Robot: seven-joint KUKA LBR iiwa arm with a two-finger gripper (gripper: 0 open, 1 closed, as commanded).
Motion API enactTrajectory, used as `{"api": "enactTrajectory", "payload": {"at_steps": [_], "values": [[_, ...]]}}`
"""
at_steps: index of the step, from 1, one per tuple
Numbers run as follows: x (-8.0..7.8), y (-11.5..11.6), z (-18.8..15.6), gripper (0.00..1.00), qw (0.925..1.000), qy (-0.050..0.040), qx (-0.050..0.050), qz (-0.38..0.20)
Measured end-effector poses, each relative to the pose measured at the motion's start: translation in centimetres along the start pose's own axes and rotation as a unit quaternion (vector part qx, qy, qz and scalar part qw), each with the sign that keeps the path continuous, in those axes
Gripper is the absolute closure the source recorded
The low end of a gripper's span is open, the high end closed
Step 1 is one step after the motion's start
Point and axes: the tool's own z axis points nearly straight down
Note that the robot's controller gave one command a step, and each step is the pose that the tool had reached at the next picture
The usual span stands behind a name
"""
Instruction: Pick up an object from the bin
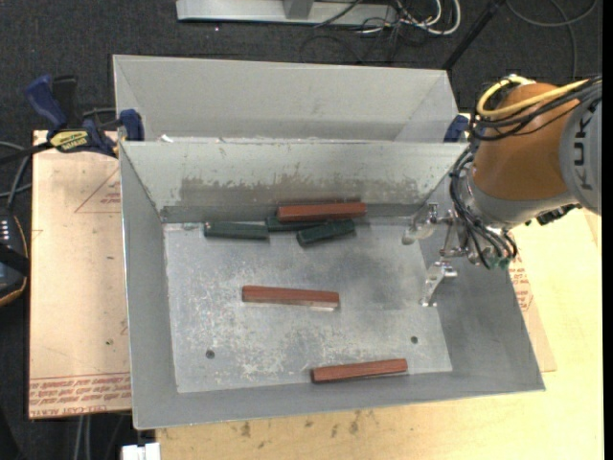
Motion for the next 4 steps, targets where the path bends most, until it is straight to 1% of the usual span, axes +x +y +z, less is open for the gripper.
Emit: {"api": "enactTrajectory", "payload": {"at_steps": [1, 2, 3, 4], "values": [[-1.7, 6.2, 4.7, 0.00, 0.9986, -0.0014, 0.000, -0.052], [-5.8, 8.4, 1.5, 0.00, 0.9941, 0.0014, -0.001, -0.108], [-2.3, 12.1, 2.3, 0.00, 0.9925, -0.0027, 0.000, -0.122], [-2.7, 15.1, 7.4, 0.00, 0.9914, -0.0027, 0.000, -0.131]]}}
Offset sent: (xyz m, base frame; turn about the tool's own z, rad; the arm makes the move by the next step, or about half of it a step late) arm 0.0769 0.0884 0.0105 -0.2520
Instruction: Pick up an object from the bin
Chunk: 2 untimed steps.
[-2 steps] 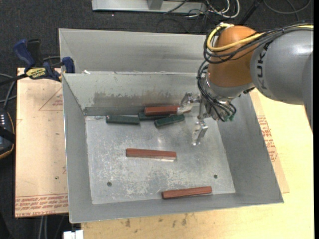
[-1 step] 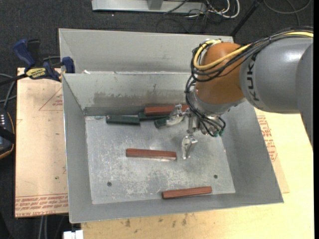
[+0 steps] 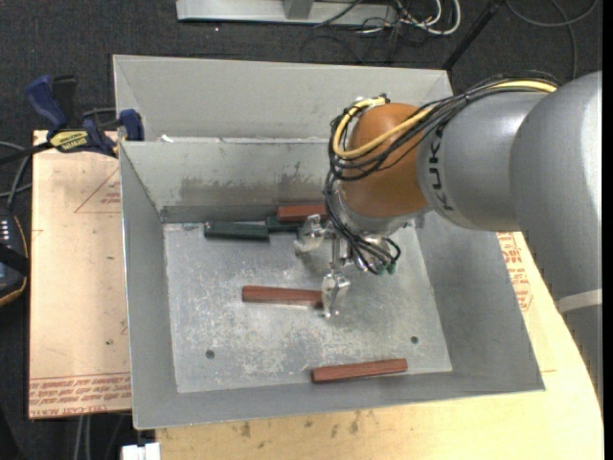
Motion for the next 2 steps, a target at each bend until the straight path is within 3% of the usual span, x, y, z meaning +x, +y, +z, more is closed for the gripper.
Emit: {"api": "enactTrajectory", "payload": {"at_steps": [1, 2], "values": [[1.09, 3.29, -0.49, 1.00, 0.9989, -0.0098, 0.002, -0.045], [1.09, 3.29, -0.49, 1.00, 0.9989, -0.0098, 0.003, -0.045]]}}
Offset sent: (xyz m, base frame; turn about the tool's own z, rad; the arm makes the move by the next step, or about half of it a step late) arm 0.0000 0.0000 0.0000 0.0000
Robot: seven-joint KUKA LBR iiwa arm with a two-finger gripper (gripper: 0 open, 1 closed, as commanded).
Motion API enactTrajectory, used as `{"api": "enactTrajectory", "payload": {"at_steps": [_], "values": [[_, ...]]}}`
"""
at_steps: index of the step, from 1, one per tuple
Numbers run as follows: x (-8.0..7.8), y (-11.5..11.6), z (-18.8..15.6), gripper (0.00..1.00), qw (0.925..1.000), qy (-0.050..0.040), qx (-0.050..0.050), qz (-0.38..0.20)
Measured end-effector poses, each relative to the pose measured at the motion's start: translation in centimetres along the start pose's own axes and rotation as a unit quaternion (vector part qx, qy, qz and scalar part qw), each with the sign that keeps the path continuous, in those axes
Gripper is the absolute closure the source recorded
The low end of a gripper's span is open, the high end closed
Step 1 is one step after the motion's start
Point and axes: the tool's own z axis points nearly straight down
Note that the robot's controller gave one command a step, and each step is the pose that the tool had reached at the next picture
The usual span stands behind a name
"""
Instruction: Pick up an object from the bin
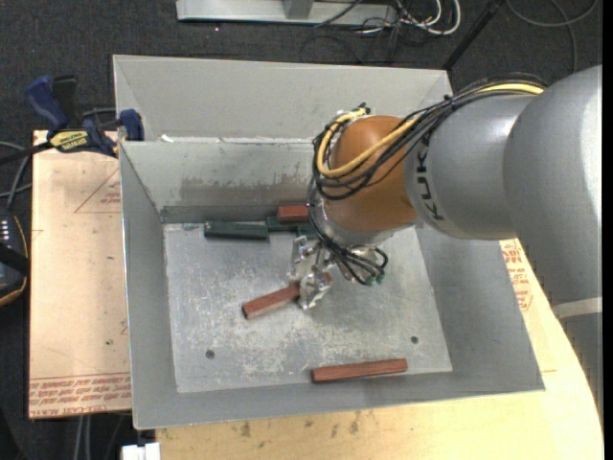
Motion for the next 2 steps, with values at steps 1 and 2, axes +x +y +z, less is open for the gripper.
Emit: {"api": "enactTrajectory", "payload": {"at_steps": [1, 2], "values": [[0.03, 0.01, -0.21, 1.00, 1.0000, 0.0014, 0.000, 0.000], [0.17, 0.10, -0.98, 1.00, 1.0000, 0.0088, -0.002, 0.000]]}}
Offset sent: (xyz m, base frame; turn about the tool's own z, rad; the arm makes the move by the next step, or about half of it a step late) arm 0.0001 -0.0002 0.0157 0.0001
